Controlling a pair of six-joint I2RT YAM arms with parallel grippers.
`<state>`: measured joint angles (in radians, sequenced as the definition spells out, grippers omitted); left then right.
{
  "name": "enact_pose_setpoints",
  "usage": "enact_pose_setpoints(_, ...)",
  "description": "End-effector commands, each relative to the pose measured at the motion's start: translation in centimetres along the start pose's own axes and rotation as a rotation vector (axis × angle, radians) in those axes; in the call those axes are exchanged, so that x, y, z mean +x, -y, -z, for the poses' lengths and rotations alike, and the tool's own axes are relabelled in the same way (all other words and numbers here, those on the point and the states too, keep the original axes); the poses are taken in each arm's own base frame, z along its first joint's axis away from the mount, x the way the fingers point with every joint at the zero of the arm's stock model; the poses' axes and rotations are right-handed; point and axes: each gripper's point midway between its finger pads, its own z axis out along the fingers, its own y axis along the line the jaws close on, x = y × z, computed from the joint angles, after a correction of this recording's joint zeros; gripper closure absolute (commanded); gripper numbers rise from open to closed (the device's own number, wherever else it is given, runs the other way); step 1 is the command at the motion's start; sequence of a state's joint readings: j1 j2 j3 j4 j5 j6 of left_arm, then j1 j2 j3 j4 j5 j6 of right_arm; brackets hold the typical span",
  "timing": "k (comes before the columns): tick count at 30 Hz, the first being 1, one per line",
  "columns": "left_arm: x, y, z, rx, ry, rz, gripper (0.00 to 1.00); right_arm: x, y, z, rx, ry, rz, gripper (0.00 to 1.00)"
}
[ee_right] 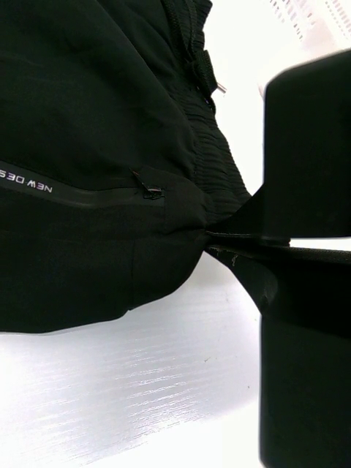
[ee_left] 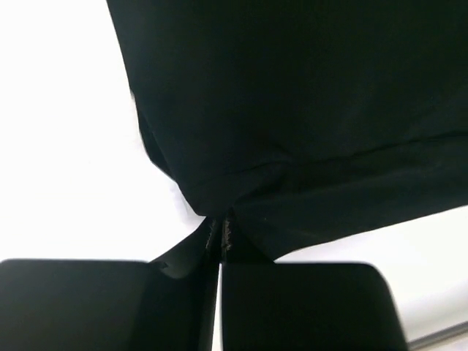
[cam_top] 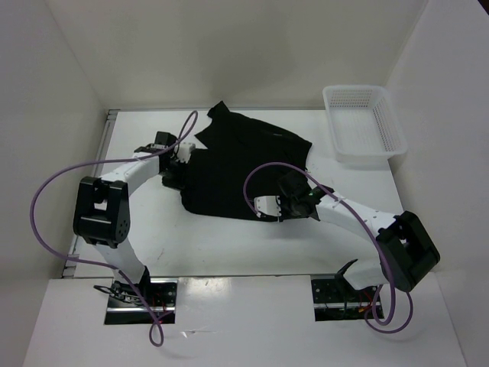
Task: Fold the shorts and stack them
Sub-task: Flatten the shorts out
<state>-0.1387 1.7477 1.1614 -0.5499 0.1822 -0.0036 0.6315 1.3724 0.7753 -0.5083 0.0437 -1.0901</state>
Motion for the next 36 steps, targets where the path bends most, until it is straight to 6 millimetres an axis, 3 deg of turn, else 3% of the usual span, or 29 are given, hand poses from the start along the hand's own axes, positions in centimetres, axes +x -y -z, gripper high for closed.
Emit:
enact_pose_setpoints(1, -4.3, 2.7, 2.4, 0.019, 0.116, -0.087, 0.99, -0.6, 0.7, 0.3, 0.032, 0.03, 0.004, 1.0)
enact_pose_setpoints(2, -5.0, 3.8, 3.0, 0.03, 0.13, -0.114, 0.98, -0.4, 0.6, 0.1, 0.028, 0.017, 0.013, 1.0)
enact_pose_setpoints(4, -4.1, 5.9, 2.8, 0.054, 0.097, -0.158, 0.87, -0.5, 0.8, 0.1, 0.036, 0.021, 0.013, 1.0)
enact_pose_setpoints(5, -3.5, 8.1, 2.6, 0.089, 0.078, -0.203, 0.82, -0.5, 0.8, 0.1, 0.036, 0.021, 0.013, 1.0)
enact_pose_setpoints(8, -1.8, 11.2, 2.2, 0.155, 0.024, -0.262, 0.6, -0.3, 1.0, 0.2, 0.041, 0.013, 0.022, 1.0)
enact_pose_setpoints(10, -0.9, 11.7, 1.8, 0.173, -0.008, -0.265, 0.5, -0.3, 0.8, -0.1, 0.033, 0.009, 0.022, 1.0)
enact_pose_setpoints(13, -1.3, 11.9, 2.0, 0.163, 0.003, -0.276, 0.41, -0.3, 0.8, -0.1, 0.033, 0.009, 0.022, 1.0)
enact_pose_setpoints(16, -2.0, 10.9, 2.3, 0.102, 0.026, -0.279, 0.4, -0.2, 0.7, -0.2, 0.034, 0.01, 0.022, 1.0)
enact_pose_setpoints(20, -4.7, 9.2, 2.4, -0.018, 0.127, -0.285, 0.46, 0.0, 0.3, -0.4, 0.026, 0.005, 0.023, 1.0)
enact_pose_setpoints(26, -7.5, 4.2, 2.2, -0.256, 0.234, -0.235, 0.46, -0.1, 0.5, -0.2, 0.034, 0.01, 0.022, 1.0)
enact_pose_setpoints(31, -6.8, -0.9, 0.7, -0.251, 0.174, -0.114, 0.33, 0.2, 0.0, -0.2, 0.026, 0.005, 0.032, 1.0)
enact_pose_setpoints(36, -4.3, 0.8, -0.3, -0.072, 0.075, -0.082, 0.29, 0.3, -0.1, -0.4, 0.026, 0.005, 0.041, 1.0)
